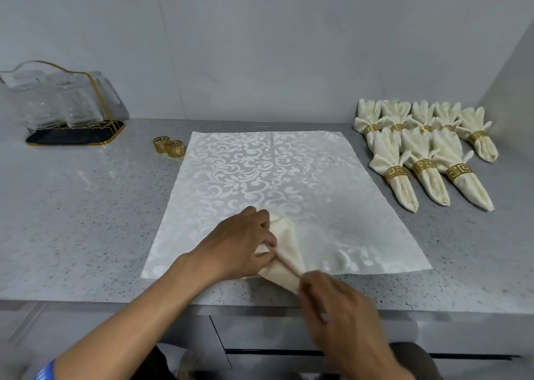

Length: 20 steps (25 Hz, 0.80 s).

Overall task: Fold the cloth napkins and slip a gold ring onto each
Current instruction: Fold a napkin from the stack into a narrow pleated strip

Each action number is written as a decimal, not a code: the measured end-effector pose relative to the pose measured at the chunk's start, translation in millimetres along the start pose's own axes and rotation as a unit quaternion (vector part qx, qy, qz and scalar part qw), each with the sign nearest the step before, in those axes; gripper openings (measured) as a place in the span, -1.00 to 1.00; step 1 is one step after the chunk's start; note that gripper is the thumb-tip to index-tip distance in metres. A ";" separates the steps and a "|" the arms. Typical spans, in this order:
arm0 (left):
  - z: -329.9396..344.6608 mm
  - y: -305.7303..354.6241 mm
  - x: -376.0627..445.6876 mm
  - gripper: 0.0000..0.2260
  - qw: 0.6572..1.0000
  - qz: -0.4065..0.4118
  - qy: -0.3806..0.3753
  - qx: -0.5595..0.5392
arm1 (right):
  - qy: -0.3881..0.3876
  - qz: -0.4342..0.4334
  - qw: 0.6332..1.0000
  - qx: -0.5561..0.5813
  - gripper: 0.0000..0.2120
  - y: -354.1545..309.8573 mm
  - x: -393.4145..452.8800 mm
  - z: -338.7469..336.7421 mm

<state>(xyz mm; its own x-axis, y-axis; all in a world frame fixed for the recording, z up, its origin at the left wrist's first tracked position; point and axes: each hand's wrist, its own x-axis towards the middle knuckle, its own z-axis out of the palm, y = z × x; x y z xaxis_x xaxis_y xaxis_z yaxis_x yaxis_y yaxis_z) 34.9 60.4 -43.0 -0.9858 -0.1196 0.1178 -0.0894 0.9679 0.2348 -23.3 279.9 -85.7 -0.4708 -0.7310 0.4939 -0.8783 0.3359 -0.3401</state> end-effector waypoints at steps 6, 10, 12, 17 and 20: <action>11.5 -0.9 -1.2 -0.77 0.998 0.027 0.001 -0.061 | -0.034 0.033 0.998 -0.042 -0.89 85.6 39.9 -28.0; 16.4 -3.9 -0.4 -0.75 0.995 0.009 0.019 -0.096 | -0.002 -0.017 0.993 -0.115 -0.84 80.4 38.2 -18.8; 17.2 -4.6 1.4 -0.76 0.991 0.000 0.027 -0.130 | -0.004 -0.052 0.992 -0.114 -0.77 70.7 38.8 -13.0; 21.5 -12.2 -3.0 -0.81 0.986 -0.005 0.032 -0.163 | -0.054 -0.089 0.986 -0.128 -0.68 63.4 37.6 -9.4; 25.5 -17.0 -6.0 -0.82 0.991 0.030 0.041 -0.128 | -0.091 -0.152 0.975 -0.132 -0.66 55.1 43.1 -7.2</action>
<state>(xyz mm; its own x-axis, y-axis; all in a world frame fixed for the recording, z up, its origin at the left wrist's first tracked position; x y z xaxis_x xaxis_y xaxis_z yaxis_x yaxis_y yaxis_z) 38.7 50.3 -72.3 -0.9726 -0.0901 0.2143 0.0191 0.8877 0.4600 -92.6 271.2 -77.4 -0.1835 -0.9063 0.3807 -0.9771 0.2105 0.0303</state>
